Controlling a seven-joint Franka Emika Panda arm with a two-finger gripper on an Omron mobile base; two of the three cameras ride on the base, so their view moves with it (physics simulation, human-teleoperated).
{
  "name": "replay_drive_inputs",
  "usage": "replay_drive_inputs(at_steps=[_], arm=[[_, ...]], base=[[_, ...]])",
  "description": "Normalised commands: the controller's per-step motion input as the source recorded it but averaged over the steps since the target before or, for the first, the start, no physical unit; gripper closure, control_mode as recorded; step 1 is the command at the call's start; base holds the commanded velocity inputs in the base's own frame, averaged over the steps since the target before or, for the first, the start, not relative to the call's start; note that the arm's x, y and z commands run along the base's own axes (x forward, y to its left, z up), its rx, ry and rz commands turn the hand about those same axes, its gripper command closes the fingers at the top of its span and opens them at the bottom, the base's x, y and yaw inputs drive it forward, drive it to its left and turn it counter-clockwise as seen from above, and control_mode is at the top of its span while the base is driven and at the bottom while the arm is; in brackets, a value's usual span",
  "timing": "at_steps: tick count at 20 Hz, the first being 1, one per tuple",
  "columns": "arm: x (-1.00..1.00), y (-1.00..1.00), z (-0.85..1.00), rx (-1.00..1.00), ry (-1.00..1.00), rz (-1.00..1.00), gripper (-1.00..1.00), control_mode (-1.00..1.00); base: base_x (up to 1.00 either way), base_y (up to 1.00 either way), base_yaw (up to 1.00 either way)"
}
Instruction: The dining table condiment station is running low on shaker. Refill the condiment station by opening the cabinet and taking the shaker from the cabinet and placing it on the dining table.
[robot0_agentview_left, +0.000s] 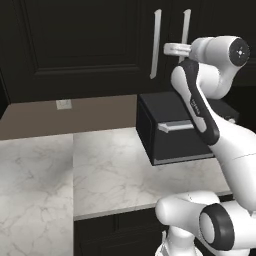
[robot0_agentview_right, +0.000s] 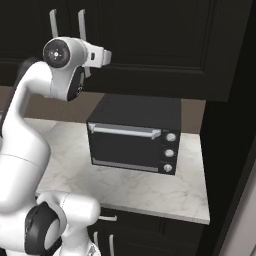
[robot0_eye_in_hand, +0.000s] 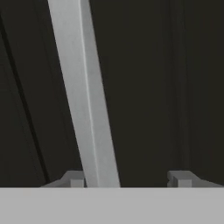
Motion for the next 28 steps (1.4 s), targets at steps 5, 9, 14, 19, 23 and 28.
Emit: replay_drive_inputs(at_steps=[5,9,14,19,23,28], arm=[[0.06,0.06,0.00,0.00,0.00,0.00,1.00,-1.00],[0.00,0.00,-0.05,0.00,0.01,0.00,1.00,-1.00],[-0.60,0.00,-0.13,0.00,-0.01,0.03,1.00,-1.00],[-0.98,-0.23,-0.02,0.05,-0.01,-0.01,1.00,-1.00],[-1.00,-0.83,0.00,0.21,0.00,-0.01,1.00,-1.00],[-1.00,-0.88,0.00,0.23,0.00,-0.01,1.00,-1.00]], base=[[0.00,0.00,0.00],[0.00,0.00,0.00],[0.00,0.00,0.00],[0.00,0.00,0.00],[0.00,0.00,0.00],[0.00,0.00,0.00]])
